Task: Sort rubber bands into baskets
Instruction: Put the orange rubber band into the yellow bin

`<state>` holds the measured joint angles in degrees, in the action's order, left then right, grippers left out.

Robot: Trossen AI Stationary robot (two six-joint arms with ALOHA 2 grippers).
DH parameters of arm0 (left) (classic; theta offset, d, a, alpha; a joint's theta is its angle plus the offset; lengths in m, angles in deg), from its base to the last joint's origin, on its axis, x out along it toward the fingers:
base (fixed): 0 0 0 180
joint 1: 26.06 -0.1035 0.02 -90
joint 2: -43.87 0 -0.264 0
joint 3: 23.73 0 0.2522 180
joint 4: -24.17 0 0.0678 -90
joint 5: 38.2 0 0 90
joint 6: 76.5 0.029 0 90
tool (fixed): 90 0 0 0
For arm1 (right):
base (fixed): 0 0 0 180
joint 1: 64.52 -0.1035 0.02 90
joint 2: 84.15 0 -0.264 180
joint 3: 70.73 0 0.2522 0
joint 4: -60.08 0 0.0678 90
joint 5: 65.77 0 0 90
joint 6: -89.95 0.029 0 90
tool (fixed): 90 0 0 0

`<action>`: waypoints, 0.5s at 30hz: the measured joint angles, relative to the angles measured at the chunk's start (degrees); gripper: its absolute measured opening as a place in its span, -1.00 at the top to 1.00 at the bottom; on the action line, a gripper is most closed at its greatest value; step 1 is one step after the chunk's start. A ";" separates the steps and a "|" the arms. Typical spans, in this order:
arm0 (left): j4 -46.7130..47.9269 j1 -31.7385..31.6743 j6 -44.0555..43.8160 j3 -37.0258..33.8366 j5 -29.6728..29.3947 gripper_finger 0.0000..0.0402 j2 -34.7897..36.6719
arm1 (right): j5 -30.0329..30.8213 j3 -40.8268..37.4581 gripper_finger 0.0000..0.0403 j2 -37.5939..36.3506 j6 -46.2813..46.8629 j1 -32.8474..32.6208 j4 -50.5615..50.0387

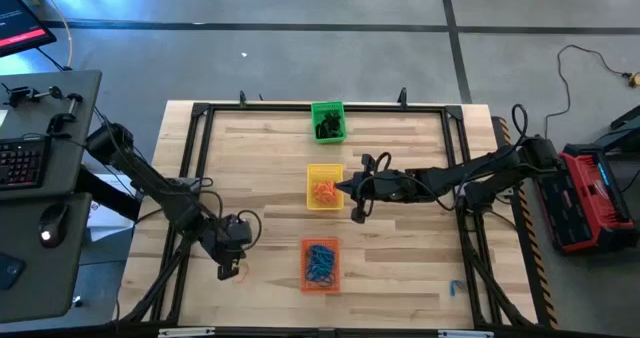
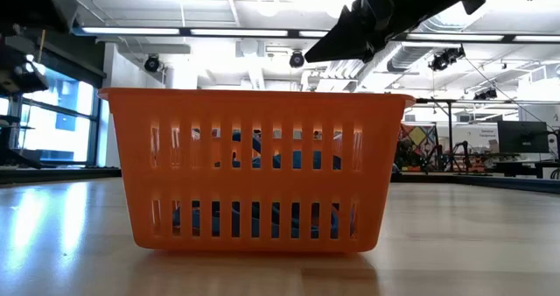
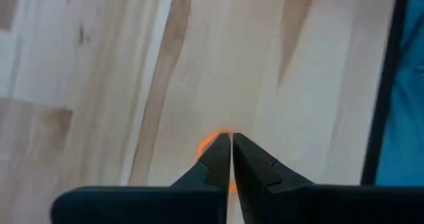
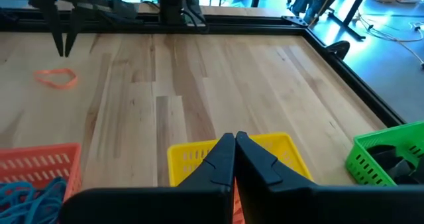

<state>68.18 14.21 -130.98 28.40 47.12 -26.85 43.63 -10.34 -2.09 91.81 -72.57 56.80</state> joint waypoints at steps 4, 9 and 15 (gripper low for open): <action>-0.10 1.07 -0.91 0.00 1.33 0.82 -4.08 | -0.02 0.00 1.00 0.00 -0.19 -0.27 -0.37; -0.58 1.51 -1.90 0.00 2.89 0.62 -8.67 | -0.02 0.00 1.00 0.01 -0.63 -0.27 -0.38; -2.53 1.53 -2.33 -0.02 4.21 0.49 -12.05 | -0.04 0.02 1.00 0.02 -0.66 -0.27 -0.55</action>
<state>65.65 15.74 -133.31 28.38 51.33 -38.90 43.59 -10.32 -2.07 91.16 -72.83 56.25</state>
